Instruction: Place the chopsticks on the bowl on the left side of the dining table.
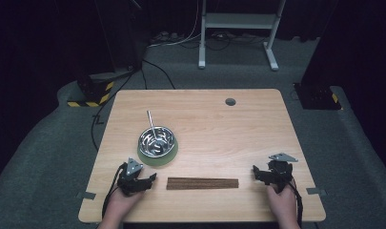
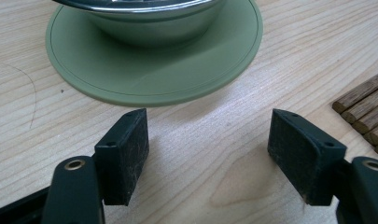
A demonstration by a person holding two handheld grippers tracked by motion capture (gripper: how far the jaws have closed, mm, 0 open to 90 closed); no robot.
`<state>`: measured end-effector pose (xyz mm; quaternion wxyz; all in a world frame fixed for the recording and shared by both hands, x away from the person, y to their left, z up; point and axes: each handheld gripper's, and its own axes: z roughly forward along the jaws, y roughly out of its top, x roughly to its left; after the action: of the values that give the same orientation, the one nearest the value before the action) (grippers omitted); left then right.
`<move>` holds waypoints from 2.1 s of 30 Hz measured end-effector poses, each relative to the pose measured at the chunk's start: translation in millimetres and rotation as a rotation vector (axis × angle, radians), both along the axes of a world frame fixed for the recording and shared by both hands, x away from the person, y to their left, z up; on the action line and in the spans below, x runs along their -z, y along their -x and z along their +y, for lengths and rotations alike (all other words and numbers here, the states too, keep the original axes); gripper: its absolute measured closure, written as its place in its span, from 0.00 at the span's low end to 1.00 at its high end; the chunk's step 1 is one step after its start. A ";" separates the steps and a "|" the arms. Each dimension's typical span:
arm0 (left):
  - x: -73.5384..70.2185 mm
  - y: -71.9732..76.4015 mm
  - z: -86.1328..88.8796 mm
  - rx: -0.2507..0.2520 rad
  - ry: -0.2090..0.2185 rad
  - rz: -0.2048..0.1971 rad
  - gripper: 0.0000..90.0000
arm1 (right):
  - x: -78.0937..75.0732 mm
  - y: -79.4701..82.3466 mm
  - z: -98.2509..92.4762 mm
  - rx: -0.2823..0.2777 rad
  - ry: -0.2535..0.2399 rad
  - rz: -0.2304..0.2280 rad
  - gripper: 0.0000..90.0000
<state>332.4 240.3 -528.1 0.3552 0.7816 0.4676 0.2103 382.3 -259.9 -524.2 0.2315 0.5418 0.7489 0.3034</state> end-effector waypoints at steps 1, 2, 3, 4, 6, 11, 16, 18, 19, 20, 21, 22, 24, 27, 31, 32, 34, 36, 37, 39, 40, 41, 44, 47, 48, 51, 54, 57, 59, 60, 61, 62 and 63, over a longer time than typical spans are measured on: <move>0.0 0.0 0.0 -0.001 0.000 0.000 0.32 | 0.1 -0.8 0.6 -0.001 -0.006 0.001 0.10; 0.0 0.0 0.0 -0.001 0.000 0.000 0.32 | 0.1 -0.8 0.6 -0.001 -0.006 0.001 0.10; 0.0 0.0 0.1 -0.001 0.001 0.001 0.32 | 0.3 -2.9 2.5 0.016 -0.006 -0.002 0.10; 0.0 0.0 0.1 -0.001 0.001 0.001 0.32 | 0.3 -2.9 2.5 0.016 -0.006 -0.002 0.10; 0.2 -0.6 0.0 -0.004 -0.003 0.003 0.30 | 0.4 -1.8 3.2 0.022 -0.005 -0.001 0.10; 0.2 0.1 0.2 0.007 -0.003 0.005 0.28 | -0.2 -0.5 4.4 -0.001 0.005 -0.003 0.11; 0.2 0.1 0.4 0.006 -0.001 0.006 0.29 | 1.2 -0.4 3.0 -0.007 0.009 -0.017 0.11; 0.5 0.5 0.6 0.004 0.004 0.000 0.30 | -0.4 0.2 2.6 -0.012 0.006 0.002 0.11; 0.4 0.8 0.7 0.002 0.004 0.000 0.31 | -0.5 0.4 3.1 -0.008 0.004 0.003 0.11; 0.4 0.8 0.9 0.006 0.004 -0.002 0.32 | 0.4 0.5 3.7 -0.001 0.000 -0.004 0.11; 0.4 0.9 1.0 0.007 0.004 -0.003 0.32 | -0.3 0.7 3.3 -0.005 0.000 0.006 0.11; 0.1 1.2 1.4 0.013 0.001 -0.002 0.32 | -0.6 0.8 3.1 -0.007 0.000 0.010 0.11; 0.1 2.6 1.0 0.036 0.003 -0.006 0.36 | -0.6 0.7 3.1 -0.007 0.000 0.010 0.11; -0.2 3.5 0.4 0.055 0.005 -0.007 0.40 | -0.5 0.4 2.8 -0.009 0.000 0.007 0.11; -1.1 6.2 -0.9 0.078 0.009 -0.005 0.47 | -0.5 0.3 2.8 -0.010 0.001 0.006 0.11; -1.1 6.2 -0.9 0.078 0.009 -0.005 0.47 | -0.5 0.3 2.8 -0.010 0.001 0.006 0.11; -2.8 7.3 -3.0 0.077 0.029 -0.008 0.48 | -0.5 0.4 2.8 -0.010 0.003 0.005 0.11; -4.2 7.8 -3.5 0.076 0.032 -0.016 0.48 | -0.5 0.4 2.8 -0.010 0.003 0.005 0.11; -5.7 8.2 -3.9 0.082 0.039 -0.025 0.48 | -0.6 0.5 2.9 -0.009 0.001 0.007 0.11; -8.7 9.8 -5.0 0.092 0.046 -0.044 0.51 | -0.6 0.6 3.0 -0.008 0.001 0.008 0.11; -10.0 10.9 -6.9 0.093 0.060 -0.056 0.51 | -0.5 0.4 2.9 -0.009 0.002 0.005 0.11; -10.9 11.3 -7.8 0.098 0.057 -0.062 0.54 | -0.6 0.5 2.9 -0.009 0.001 0.008 0.11; -13.5 14.0 -13.9 0.106 0.062 -0.079 0.64 | 1.1 -0.3 3.3 -0.006 0.005 -0.015 0.11; -16.3 14.4 -22.5 0.136 0.062 -0.100 0.67 | 1.0 -0.3 3.3 -0.006 0.005 -0.014 0.11; -16.8 13.5 -26.0 0.151 0.065 -0.101 0.67 | 0.1 0.0 2.8 -0.011 0.004 -0.002 0.11; -16.1 11.4 -33.7 0.184 0.067 -0.095 0.72 | 0.7 -0.2 3.1 -0.008 0.005 -0.009 0.11; -13.5 7.3 -40.8 0.206 0.077 -0.082 0.74 | 0.7 -0.2 3.2 -0.008 0.005 -0.010 0.11; -9.6 1.5 -48.4 0.213 0.092 -0.054 0.74 | -0.2 0.1 2.7 -0.013 0.004 0.002 0.11; -9.2 0.4 -50.1 0.225 0.085 -0.055 0.74 | -0.2 0.1 2.7 -0.013 0.005 0.002 0.11; -8.1 -0.3 -52.9 0.235 0.101 -0.057 0.74 | -0.2 0.1 2.6 -0.014 0.005 0.002 0.11; -8.2 -0.7 -53.9 0.242 0.095 -0.054 0.74 | -0.2 0.1 2.7 -0.013 0.005 0.001 0.11; -7.5 -1.5 -56.9 0.249 0.103 -0.049 0.74 | -0.2 0.1 2.7 -0.013 0.005 0.001 0.11; -7.0 -2.4 -58.0 0.256 0.098 -0.046 0.73 | -0.2 0.1 2.7 -0.013 0.005 0.001 0.11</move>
<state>334.8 182.2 -521.0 0.4273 0.8115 0.3657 0.1583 382.2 -257.2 -524.0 0.2305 0.5364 0.7533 0.3027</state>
